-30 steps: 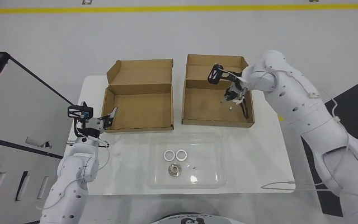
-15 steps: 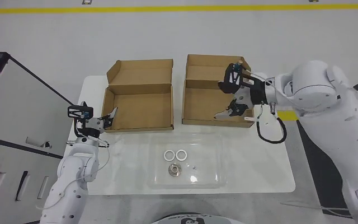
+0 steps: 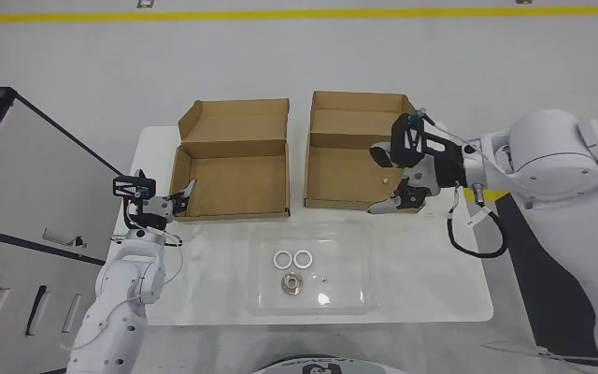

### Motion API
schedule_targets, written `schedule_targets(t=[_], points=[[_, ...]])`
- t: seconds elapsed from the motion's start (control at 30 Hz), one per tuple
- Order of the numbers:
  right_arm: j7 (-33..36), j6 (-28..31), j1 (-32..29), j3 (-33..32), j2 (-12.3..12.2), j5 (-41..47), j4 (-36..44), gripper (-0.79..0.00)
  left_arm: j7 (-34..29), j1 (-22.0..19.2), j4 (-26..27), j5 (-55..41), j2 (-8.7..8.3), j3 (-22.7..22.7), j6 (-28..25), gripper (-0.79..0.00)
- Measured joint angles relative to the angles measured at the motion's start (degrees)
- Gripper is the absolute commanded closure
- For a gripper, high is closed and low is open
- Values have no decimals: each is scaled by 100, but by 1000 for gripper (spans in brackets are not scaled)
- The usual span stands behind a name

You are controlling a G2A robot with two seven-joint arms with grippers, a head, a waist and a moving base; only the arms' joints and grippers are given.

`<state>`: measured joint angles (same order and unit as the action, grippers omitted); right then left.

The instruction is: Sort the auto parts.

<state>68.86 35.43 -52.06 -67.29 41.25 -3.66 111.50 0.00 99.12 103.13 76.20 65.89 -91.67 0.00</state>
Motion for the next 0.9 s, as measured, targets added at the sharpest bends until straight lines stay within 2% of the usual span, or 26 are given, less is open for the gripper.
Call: schedule_targets(t=[0.3,0.4,0.53,0.73,0.9], points=[[-17,-14,-8,1,1,-16,7,-785,0,0,0,0,0,0,0,-785],[-116,-180,-31,37,6,-247,138,-785,0,0,0,0,0,0,0,-785],[367,-395,186,170,0,-389,349,-785,0,0,0,0,0,0,0,-785],[672,-672,919,971,31,-463,539,-785,0,0,0,0,0,0,0,-785],[869,-868,1908,2053,132,-405,451,-785,0,0,0,0,0,0,0,-785]])
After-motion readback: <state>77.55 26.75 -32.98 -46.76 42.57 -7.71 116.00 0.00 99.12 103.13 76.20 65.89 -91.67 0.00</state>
